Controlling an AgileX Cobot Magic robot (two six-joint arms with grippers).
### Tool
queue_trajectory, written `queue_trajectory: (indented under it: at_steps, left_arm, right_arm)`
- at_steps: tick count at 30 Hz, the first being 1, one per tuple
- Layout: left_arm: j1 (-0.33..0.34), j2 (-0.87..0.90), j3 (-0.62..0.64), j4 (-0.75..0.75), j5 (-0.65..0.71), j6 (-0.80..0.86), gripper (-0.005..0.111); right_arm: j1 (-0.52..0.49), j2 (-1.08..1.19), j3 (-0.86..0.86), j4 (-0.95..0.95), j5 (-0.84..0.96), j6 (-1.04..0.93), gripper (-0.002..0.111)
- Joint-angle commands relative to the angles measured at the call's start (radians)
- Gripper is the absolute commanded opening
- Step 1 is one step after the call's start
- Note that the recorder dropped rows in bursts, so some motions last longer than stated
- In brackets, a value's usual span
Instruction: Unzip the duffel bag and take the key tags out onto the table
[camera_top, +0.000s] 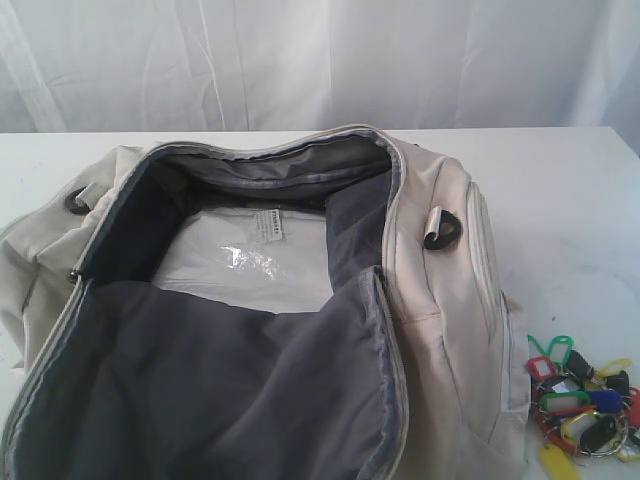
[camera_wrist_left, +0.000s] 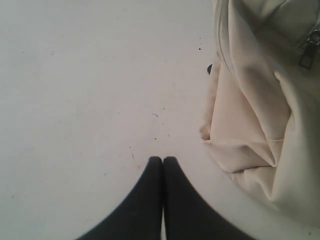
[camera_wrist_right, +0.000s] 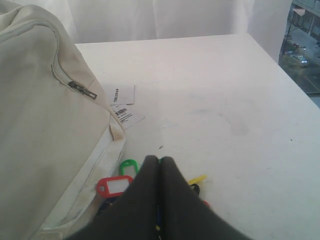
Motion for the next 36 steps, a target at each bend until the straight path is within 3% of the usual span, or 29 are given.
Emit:
queue_trajectory:
  at_steps: [1, 36]
  left_arm:
    - [-0.008, -0.004, 0.004, -0.002, 0.0, -0.006, 0.0]
    - [-0.008, -0.004, 0.004, -0.002, 0.0, -0.006, 0.0]
  right_arm:
    - [-0.003, -0.007, 0.004, -0.006, -0.001, -0.007, 0.0]
    - [0.029, -0.007, 0.004, -0.002, -0.001, -0.02, 0.0]
